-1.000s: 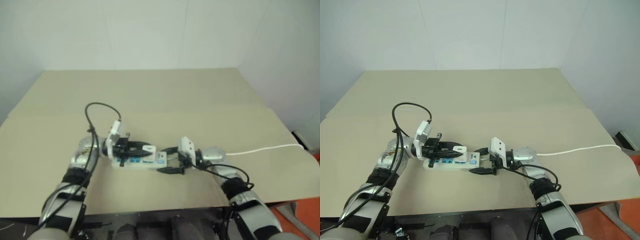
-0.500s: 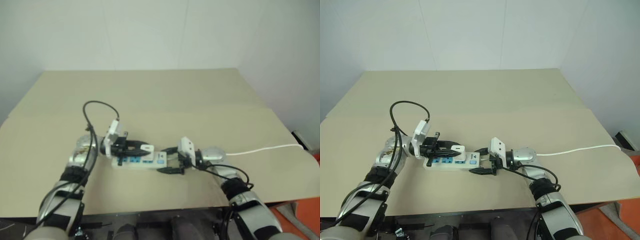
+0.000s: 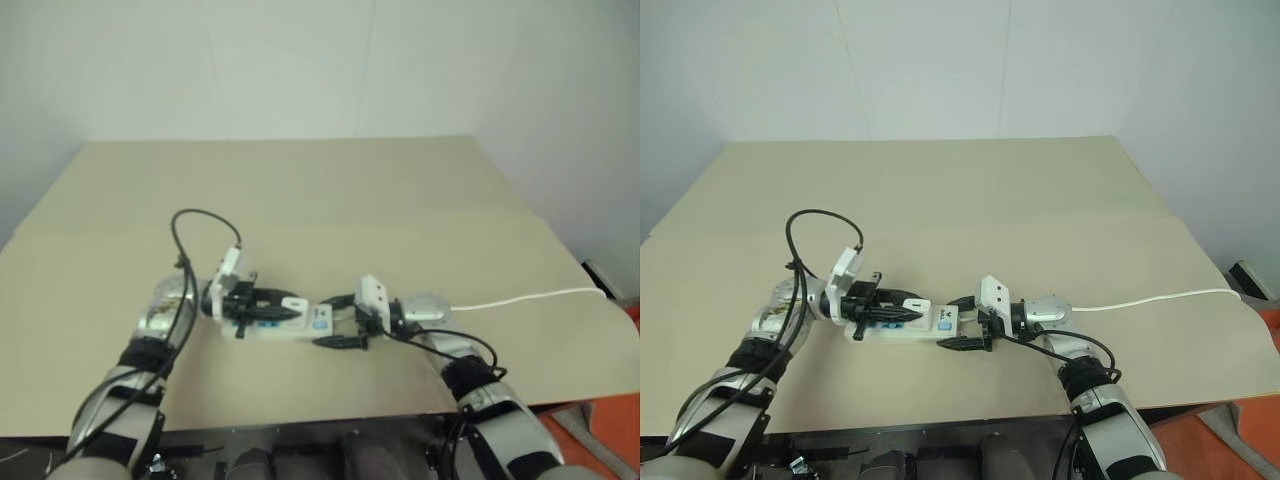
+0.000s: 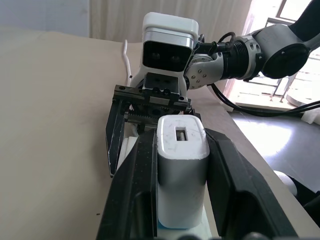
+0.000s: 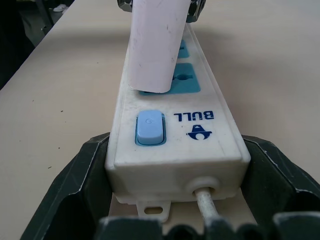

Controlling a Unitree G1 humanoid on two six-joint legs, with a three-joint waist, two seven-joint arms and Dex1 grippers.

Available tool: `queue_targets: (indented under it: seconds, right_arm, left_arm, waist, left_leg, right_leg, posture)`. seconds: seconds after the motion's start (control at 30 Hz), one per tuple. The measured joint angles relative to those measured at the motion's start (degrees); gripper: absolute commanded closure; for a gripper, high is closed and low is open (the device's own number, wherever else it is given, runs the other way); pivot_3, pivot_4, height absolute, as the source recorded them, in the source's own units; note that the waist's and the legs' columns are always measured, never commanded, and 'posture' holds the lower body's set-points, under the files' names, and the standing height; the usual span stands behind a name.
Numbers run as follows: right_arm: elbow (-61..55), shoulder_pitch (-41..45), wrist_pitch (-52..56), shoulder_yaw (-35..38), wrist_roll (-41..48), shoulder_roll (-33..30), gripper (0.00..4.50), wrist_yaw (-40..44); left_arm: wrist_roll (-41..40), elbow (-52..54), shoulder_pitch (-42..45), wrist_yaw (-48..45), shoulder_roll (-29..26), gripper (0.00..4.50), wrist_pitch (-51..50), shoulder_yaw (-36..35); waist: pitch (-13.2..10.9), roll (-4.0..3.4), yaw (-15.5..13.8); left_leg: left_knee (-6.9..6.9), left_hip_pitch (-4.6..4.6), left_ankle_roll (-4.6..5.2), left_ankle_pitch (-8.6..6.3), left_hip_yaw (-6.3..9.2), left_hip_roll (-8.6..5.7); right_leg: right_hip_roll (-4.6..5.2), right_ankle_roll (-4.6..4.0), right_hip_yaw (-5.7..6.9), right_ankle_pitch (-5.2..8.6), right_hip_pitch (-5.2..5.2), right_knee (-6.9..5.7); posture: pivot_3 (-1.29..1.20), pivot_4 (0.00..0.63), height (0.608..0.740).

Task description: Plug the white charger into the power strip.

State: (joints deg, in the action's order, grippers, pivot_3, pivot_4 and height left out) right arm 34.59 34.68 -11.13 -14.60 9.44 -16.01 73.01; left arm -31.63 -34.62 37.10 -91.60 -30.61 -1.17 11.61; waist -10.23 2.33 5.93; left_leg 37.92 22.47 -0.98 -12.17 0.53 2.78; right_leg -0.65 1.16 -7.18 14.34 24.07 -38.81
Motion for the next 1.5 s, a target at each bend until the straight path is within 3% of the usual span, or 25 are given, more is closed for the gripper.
queue_targets:
  seconds: [0.6,1.07,1.43,1.5]
  right_arm:
    - [0.09,-0.18,-0.93,-0.17,-0.26,-0.11,1.09,-0.2]
    - [0.02,-0.62,-1.3,-0.51,-1.19,-0.05,1.09,-0.94]
    - [-0.35,-1.45,-1.32,-0.52,-1.44,0.03,1.09,-1.48]
    - [-0.36,-1.46,-1.32,-0.52,-1.44,0.03,1.09,-1.49]
  left_arm:
    - [2.7,-1.26,-4.3,-0.74,3.52,3.51,13.15,-4.82]
    - [3.04,-2.9,-4.61,-0.73,3.06,3.51,18.46,-2.81]
    - [7.05,-6.34,-3.75,-0.78,2.92,0.02,18.01,-2.95]
    - [7.08,-6.27,-3.75,-0.79,2.91,0.02,18.01,-2.92]
  waist:
    - [0.12,-0.02,-0.17]
    - [0.6,-0.32,-0.11]
    - [0.82,-0.7,0.05]
    - [0.83,-0.72,0.05]
  left_leg:
    - [-0.03,-0.14,0.0,0.0,-0.02,0.0]
    - [-0.15,-0.52,0.0,0.0,-0.06,0.0]
    - [-0.28,-0.94,0.0,-0.02,-0.07,0.01]
    - [-0.28,-0.94,0.0,-0.02,-0.07,0.01]
  right_leg:
    - [0.0,-0.03,-0.02,0.02,-0.11,0.01]
    - [0.0,-0.08,-0.04,0.09,-0.52,0.15]
    - [0.02,-0.08,-0.06,0.11,-0.93,0.4]
    - [0.02,-0.08,-0.06,0.11,-0.93,0.4]
  posture:
    - [0.0,0.15,0.74]
    - [0.0,0.15,0.74]
    - [0.0,0.15,0.74]
    - [0.0,0.15,0.74]
